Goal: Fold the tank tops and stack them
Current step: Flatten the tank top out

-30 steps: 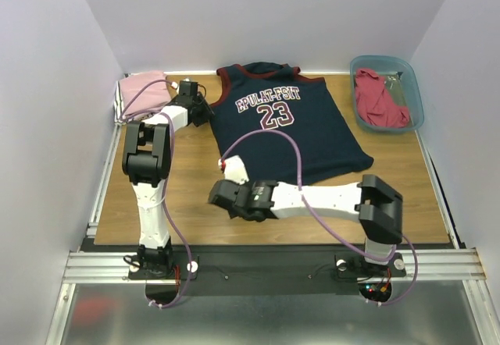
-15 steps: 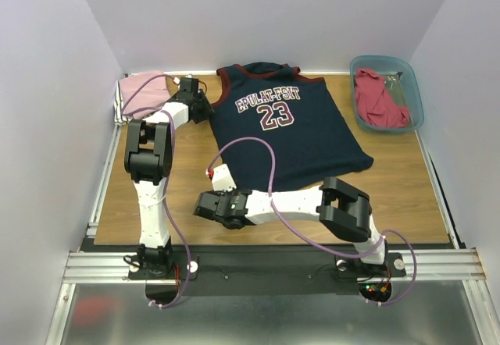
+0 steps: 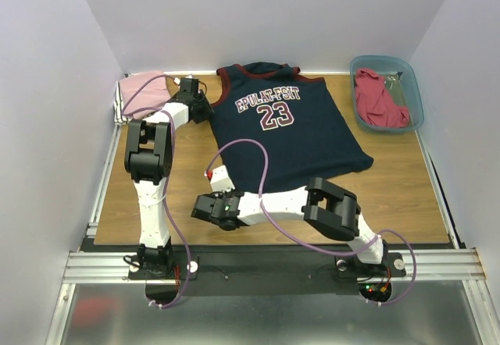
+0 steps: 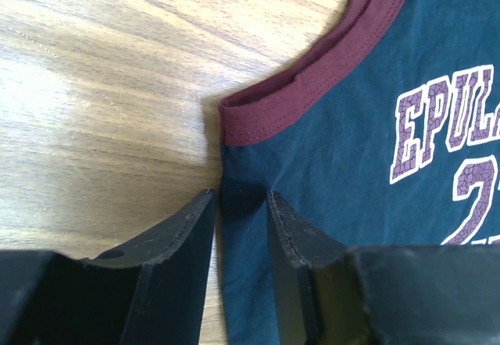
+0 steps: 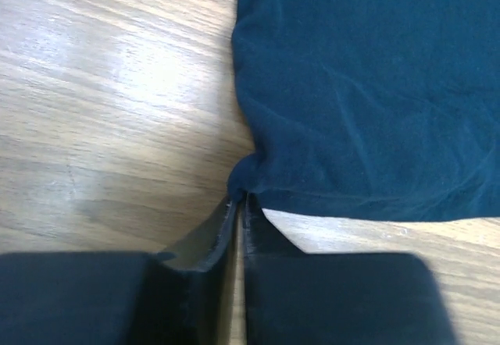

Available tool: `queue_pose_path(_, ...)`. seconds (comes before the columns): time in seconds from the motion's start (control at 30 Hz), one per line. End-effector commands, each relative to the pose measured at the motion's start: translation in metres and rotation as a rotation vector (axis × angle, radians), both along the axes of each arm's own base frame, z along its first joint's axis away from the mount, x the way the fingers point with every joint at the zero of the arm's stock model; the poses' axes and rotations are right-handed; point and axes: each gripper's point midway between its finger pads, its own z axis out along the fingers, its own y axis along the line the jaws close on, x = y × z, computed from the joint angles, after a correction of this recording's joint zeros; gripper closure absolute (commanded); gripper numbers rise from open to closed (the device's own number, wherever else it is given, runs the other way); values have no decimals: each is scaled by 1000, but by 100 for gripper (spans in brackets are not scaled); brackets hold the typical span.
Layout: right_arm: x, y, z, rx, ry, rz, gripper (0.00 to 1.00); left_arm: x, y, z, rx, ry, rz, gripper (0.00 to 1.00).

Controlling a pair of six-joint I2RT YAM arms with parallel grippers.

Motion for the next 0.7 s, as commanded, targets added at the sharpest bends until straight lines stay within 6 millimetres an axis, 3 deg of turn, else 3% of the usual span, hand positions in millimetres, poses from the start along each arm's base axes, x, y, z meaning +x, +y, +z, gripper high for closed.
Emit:
queue_pose_path(0.0, 3, -12, 14, 25, -23, -27, 96, 4, 1, 16, -5, -45, -9, 57)
queue_pose_path(0.13, -19, -35, 23, 15, 74, 56, 99, -1, 2, 26, -12, -60, 2, 57)
queue_pose_path(0.17, -22, -36, 41, 54, 79, 72, 100, -1, 2, 30, -15, -70, 7, 57)
queue_pose_path(0.37, -57, -45, 69, 128, 226, 227, 100, -11, 3, 39, -29, -80, 18, 54)
queue_pose_path(0.67, -71, -35, 54, 82, 323, 303, 100, -36, -2, 27, -57, -48, 28, 53)
